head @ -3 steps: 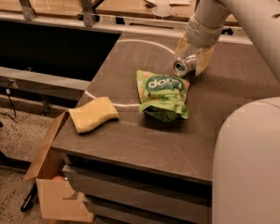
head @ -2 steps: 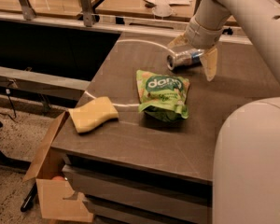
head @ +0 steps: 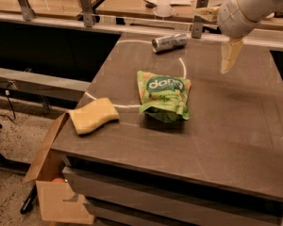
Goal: Knock redbull can over
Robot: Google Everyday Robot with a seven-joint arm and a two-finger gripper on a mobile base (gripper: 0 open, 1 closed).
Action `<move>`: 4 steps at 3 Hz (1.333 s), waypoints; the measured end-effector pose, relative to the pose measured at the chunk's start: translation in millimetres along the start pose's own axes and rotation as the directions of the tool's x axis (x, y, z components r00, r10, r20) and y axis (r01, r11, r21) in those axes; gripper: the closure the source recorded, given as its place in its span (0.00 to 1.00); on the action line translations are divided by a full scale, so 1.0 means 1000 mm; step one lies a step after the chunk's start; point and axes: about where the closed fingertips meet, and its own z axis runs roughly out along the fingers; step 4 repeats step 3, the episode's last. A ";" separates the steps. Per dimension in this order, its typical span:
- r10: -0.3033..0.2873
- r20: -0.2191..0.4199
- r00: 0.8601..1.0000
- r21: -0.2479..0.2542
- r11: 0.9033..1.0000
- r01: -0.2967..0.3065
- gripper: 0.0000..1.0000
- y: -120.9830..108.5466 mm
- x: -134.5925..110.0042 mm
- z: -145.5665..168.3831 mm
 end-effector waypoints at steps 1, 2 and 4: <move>0.106 0.026 0.994 0.231 0.967 -0.109 0.00 0.012 -0.002 -0.054; 0.133 -0.009 0.991 0.249 0.960 -0.127 0.00 0.020 0.018 -0.059; 0.133 -0.009 0.991 0.248 0.960 -0.127 0.00 0.020 0.018 -0.059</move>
Offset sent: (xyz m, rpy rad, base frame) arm -0.0198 -0.0124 0.0372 0.1223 -0.1097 -0.0615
